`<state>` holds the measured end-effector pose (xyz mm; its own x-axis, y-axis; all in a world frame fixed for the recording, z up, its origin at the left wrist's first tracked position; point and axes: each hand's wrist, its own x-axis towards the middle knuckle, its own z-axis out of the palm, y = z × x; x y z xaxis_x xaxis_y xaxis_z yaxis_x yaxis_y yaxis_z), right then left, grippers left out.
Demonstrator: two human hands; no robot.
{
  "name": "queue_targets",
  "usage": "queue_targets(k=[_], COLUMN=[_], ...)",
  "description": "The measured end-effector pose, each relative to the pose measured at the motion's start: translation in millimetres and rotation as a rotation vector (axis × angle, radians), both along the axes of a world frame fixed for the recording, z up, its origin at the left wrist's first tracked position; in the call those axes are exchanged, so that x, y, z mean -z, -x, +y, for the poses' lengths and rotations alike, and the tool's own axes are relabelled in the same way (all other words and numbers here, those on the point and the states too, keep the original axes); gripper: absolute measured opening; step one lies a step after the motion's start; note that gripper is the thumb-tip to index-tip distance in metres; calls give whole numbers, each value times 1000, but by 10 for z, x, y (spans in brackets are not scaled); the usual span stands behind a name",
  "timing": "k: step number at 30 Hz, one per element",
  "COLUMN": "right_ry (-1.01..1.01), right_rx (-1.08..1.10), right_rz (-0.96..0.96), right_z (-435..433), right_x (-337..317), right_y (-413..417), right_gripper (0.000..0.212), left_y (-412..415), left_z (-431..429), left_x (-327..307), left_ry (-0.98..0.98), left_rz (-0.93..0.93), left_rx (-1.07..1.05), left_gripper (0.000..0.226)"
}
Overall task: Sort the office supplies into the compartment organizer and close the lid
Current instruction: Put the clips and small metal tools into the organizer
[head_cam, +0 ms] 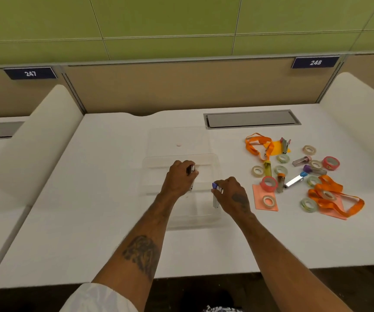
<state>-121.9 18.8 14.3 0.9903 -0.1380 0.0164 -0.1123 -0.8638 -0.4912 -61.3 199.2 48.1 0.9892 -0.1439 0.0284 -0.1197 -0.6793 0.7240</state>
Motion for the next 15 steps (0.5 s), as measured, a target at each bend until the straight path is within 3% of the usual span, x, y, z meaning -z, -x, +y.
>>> queue_targets(k=[9,13,15], right_ry=[486,465,408], right_rx=[-134,-132,-106], right_rz=[30,-16,-61], right_z=[-1,-69,-113], right_x=[141,128,82], right_y=[-45,-103,-132], right_gripper=[36,39,40], left_y=[88,142,165], left_z=[-38,-101,-147], left_x=[27,12,8], left_ry=[-51,-93,-143], left_rz=[53,73,85], left_rx=[45,36,33], left_gripper=[37,18,22])
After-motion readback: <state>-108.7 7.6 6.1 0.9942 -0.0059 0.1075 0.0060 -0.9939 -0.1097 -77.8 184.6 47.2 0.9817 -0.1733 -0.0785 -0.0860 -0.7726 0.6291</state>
